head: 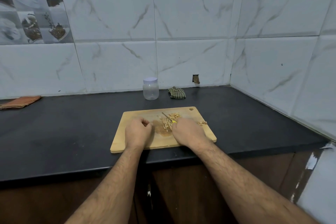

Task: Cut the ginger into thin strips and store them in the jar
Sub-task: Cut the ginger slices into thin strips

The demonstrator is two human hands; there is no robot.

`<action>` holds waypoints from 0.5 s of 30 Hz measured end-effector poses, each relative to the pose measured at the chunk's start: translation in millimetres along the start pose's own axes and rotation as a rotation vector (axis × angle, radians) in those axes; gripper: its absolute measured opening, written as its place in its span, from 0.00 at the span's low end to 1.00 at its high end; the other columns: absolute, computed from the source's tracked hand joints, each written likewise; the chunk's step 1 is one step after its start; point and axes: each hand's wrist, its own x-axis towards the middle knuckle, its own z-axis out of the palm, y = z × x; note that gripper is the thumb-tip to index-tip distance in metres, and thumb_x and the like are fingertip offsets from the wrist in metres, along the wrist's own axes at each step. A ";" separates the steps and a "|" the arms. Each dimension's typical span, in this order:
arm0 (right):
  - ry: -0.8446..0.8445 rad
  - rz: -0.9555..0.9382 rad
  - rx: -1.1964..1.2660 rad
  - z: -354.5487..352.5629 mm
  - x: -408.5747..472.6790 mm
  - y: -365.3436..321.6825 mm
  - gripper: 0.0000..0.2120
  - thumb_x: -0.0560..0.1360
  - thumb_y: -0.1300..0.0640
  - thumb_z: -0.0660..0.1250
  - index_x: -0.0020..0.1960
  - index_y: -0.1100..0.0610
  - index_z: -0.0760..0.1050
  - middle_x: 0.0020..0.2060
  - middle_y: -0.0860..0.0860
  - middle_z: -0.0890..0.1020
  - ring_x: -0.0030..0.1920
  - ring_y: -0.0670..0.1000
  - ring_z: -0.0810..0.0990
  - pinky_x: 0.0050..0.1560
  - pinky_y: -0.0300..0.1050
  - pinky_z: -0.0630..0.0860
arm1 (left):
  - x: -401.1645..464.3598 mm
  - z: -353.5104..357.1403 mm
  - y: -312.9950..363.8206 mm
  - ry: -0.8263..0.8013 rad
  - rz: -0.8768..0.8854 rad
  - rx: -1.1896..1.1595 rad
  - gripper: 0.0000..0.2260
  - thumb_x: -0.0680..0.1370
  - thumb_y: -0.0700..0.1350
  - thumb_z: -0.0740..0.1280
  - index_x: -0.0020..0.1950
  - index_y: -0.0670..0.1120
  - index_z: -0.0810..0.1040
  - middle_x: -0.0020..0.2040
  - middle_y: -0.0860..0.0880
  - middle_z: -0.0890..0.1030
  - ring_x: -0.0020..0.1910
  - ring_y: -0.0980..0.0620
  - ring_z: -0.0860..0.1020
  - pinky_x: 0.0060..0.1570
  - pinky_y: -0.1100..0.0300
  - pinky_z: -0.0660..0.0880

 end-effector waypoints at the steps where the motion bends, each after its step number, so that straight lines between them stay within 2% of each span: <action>1: 0.028 -0.012 0.010 1.5 -0.2 1.6 0.17 0.83 0.59 0.51 0.60 0.62 0.76 0.57 0.57 0.79 0.57 0.59 0.78 0.54 0.50 0.75 | 0.0 1.2 -0.1 -0.002 0.000 0.016 0.03 0.76 0.48 0.70 0.45 0.50 0.80 0.42 0.55 0.80 0.44 0.53 0.76 0.45 0.61 0.71; 4: 0.143 0.022 0.088 16.1 8.0 7.8 0.13 0.82 0.55 0.53 0.57 0.58 0.74 0.53 0.55 0.80 0.51 0.57 0.77 0.45 0.49 0.71 | 0.5 4.6 1.7 0.007 0.013 0.059 0.02 0.75 0.47 0.72 0.46 0.50 0.82 0.44 0.53 0.82 0.43 0.53 0.76 0.44 0.61 0.70; 9: 0.206 0.044 0.154 25.9 18.7 8.5 0.10 0.81 0.54 0.55 0.56 0.56 0.72 0.44 0.50 0.77 0.43 0.52 0.74 0.40 0.48 0.68 | 3.4 9.9 4.5 0.030 -0.026 0.096 0.03 0.77 0.47 0.70 0.46 0.49 0.83 0.46 0.51 0.83 0.42 0.53 0.74 0.43 0.61 0.69; 12: 0.209 0.057 0.192 18.1 28.7 15.2 0.09 0.80 0.56 0.57 0.56 0.57 0.73 0.47 0.52 0.80 0.43 0.53 0.74 0.39 0.47 0.68 | 6.2 11.8 4.1 0.018 -0.034 0.127 0.04 0.78 0.47 0.69 0.46 0.49 0.83 0.46 0.51 0.83 0.42 0.52 0.74 0.43 0.60 0.69; 15: 0.187 0.110 0.204 8.6 38.9 33.2 0.10 0.79 0.56 0.61 0.59 0.58 0.74 0.51 0.54 0.81 0.49 0.56 0.77 0.43 0.47 0.69 | 10.7 8.7 2.2 -0.029 -0.014 0.146 0.04 0.78 0.48 0.69 0.45 0.50 0.82 0.44 0.51 0.82 0.42 0.52 0.75 0.43 0.60 0.70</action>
